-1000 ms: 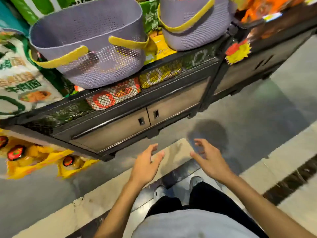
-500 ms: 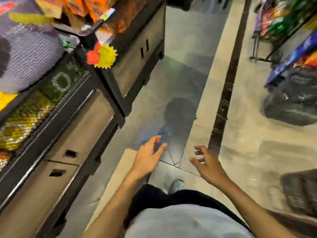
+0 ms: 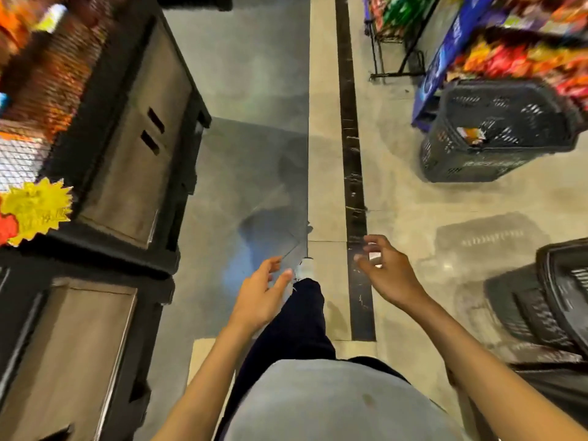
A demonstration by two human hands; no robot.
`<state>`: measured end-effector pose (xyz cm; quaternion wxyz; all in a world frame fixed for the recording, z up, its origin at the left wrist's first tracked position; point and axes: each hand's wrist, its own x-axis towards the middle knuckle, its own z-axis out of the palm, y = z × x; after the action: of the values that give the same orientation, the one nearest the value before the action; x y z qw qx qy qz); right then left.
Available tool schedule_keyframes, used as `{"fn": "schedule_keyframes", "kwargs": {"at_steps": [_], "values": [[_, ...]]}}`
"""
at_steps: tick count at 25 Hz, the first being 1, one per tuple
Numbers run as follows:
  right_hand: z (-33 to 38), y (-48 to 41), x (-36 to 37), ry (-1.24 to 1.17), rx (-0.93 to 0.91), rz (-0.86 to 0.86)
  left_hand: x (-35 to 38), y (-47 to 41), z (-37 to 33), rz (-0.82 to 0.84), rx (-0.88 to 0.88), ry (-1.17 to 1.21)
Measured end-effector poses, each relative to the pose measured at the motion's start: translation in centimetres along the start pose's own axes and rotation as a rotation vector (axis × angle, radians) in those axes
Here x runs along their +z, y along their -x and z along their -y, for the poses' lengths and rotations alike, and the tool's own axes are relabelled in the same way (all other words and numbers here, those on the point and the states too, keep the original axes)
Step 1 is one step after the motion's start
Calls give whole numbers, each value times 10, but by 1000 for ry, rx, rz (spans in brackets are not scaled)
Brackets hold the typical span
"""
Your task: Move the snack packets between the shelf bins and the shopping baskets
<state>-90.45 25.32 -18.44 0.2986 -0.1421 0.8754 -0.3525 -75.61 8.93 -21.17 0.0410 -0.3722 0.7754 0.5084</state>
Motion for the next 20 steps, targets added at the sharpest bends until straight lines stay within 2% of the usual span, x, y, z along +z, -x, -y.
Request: {"fn": "schedule_keyframes", "kwargs": {"at_steps": [5,9,15,20], "values": [[33,-93,-43,-98,90,-72,-14,-120,-72,131,35,-116],[33,-149,-85,-191,204,-196,-8,-225,-157,285,199,-292],[-8,-225,-145,-296,394,-301,64,-349,-267,484,344,-372],[-44,-322,-241,-370,461,-390,141,-433,-354,528,349,-371]]}}
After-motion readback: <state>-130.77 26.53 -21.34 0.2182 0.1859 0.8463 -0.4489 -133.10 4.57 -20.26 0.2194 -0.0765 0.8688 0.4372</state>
